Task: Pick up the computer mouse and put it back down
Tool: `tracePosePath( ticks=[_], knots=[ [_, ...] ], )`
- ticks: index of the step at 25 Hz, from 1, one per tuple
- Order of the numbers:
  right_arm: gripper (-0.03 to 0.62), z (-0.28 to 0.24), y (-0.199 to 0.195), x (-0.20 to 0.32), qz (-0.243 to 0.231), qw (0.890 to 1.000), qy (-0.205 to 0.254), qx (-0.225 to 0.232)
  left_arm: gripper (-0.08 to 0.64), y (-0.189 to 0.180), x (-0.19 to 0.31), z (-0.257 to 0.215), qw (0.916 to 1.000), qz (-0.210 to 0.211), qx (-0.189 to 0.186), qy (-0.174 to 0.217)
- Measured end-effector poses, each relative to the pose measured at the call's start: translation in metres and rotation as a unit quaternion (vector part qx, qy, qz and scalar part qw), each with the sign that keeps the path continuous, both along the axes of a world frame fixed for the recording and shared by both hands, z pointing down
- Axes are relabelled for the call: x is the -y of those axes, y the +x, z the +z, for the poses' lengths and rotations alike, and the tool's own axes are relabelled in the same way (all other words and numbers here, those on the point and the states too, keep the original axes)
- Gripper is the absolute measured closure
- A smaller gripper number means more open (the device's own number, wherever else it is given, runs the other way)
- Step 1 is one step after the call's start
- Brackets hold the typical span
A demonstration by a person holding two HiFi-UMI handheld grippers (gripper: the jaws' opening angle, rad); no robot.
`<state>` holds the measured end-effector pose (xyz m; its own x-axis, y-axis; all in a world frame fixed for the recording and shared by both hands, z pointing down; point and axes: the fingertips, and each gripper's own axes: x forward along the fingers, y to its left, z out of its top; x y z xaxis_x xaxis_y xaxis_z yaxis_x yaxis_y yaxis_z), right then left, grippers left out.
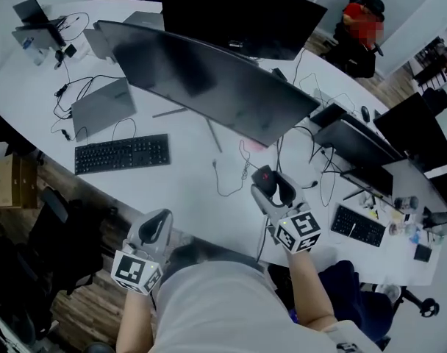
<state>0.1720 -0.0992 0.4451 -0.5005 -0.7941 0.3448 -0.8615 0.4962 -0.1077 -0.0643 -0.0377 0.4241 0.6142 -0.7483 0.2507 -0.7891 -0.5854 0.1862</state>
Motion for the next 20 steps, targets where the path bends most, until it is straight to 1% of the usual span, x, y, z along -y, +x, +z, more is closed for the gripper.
tracePosePath(
  ticks=[9, 13, 20],
  knots=[
    [0.316, 0.047, -0.045, 0.023, -0.065, 0.997, -0.046, -0.008, 0.543, -0.037, -0.032, 0.011, 0.9969, -0.075, 0.007, -0.02],
    [0.316, 0.078, -0.07, 0.03, -0.099, 0.992, -0.075, -0.017, 0.543, -0.052, -0.047, 0.015, 0.9929, -0.114, 0.007, -0.031],
    [0.316, 0.142, -0.1, 0.042, -0.133, 0.983, -0.12, -0.043, 0.543, -0.07, -0.066, 0.027, 0.9865, -0.158, 0.011, -0.043]
  ],
)
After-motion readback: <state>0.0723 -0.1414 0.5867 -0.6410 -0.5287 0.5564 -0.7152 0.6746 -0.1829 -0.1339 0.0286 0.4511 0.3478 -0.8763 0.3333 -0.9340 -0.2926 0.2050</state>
